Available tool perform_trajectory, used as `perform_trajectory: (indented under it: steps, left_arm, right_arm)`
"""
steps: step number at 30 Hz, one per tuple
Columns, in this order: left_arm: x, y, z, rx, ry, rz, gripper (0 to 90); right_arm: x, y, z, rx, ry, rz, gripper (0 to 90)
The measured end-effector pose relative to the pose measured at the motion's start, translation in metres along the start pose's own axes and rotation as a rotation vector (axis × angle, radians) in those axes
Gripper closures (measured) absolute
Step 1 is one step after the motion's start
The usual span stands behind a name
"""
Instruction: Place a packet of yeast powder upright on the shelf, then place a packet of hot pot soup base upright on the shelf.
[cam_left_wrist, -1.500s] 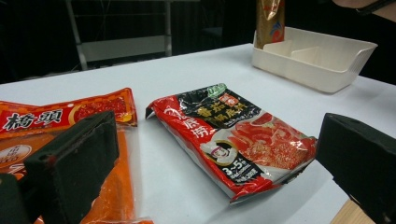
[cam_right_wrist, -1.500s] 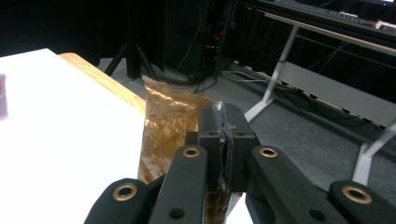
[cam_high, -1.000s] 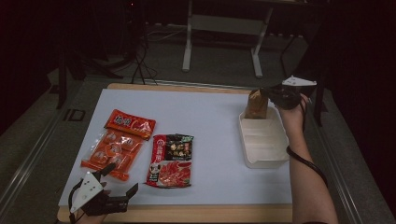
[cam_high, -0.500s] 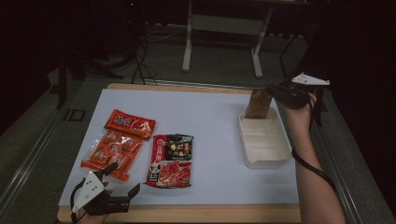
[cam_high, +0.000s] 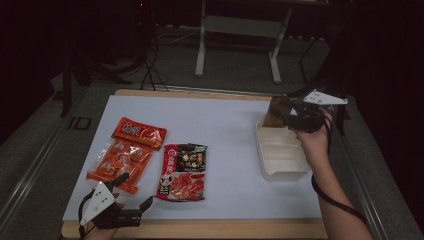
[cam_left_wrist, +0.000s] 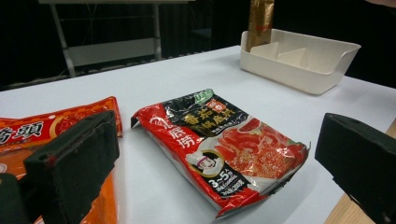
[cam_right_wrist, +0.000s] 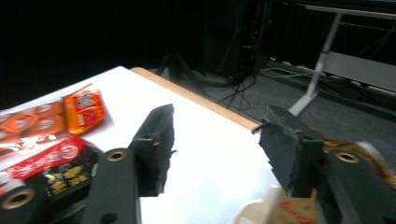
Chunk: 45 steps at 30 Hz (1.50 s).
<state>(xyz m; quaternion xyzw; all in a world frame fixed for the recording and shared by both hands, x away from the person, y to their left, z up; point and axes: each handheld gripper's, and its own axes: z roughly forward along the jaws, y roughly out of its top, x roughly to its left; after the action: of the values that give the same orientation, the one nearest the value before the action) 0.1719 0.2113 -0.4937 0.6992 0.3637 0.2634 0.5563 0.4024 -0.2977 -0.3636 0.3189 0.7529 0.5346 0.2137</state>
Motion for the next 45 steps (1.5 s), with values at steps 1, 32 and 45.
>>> perform_trajectory:
  steps: [1, 32, 45]
  left_arm:
    - [0.000, 0.000, 0.000, 0.000, -0.002, -0.002, 0.3]
    - [-0.005, 0.029, 0.027, 0.134, -0.117, -0.051, 0.4]
    - [0.020, 0.040, 0.066, 0.199, -0.046, -0.078, 12.6]
  right_arm:
    - [0.005, -0.001, -0.001, 0.000, 0.003, 0.001, 39.4]
    - [0.106, -0.071, -0.056, -0.046, 0.221, 0.030, 14.8]
    - [0.117, -0.080, -0.073, -0.046, 0.231, 0.032, 13.7]
